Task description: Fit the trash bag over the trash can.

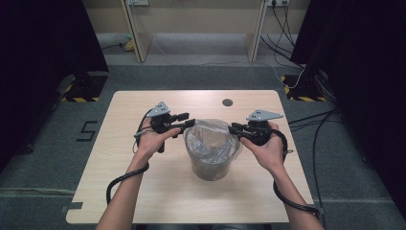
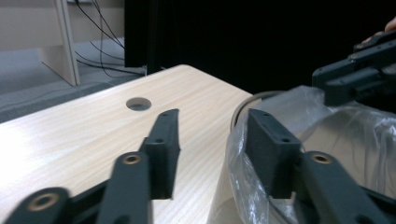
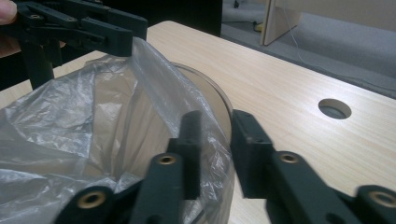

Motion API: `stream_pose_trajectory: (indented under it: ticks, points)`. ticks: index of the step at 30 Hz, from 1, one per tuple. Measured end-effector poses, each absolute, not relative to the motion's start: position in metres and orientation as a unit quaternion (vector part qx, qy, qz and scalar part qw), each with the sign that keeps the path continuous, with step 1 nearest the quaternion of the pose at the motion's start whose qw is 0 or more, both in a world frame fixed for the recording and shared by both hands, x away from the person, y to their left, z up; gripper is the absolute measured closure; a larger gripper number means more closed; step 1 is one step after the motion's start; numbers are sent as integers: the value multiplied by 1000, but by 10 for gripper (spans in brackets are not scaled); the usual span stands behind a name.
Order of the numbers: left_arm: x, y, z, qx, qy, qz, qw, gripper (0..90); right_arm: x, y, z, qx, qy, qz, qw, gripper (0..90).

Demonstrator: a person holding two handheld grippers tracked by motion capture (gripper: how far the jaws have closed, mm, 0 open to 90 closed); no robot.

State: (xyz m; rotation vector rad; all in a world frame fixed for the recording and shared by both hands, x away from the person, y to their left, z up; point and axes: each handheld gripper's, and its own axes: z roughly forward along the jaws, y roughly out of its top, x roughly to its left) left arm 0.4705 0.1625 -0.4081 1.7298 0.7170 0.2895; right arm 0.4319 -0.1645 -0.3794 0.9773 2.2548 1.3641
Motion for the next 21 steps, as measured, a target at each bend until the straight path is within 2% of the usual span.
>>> stream_pose_trajectory:
  ticks: [4,13,21]
  points:
    - [471,161,-407,745,302,125,582,701,432,-166,-380,347,787,483,166,900]
    - [476,154,-406,750,300,125,576,851,435,-169,-379,358,776,488,178,900]
    - [482,148,-411,747,307,115,578,888,437,-171,-386,375,767,486,188,900]
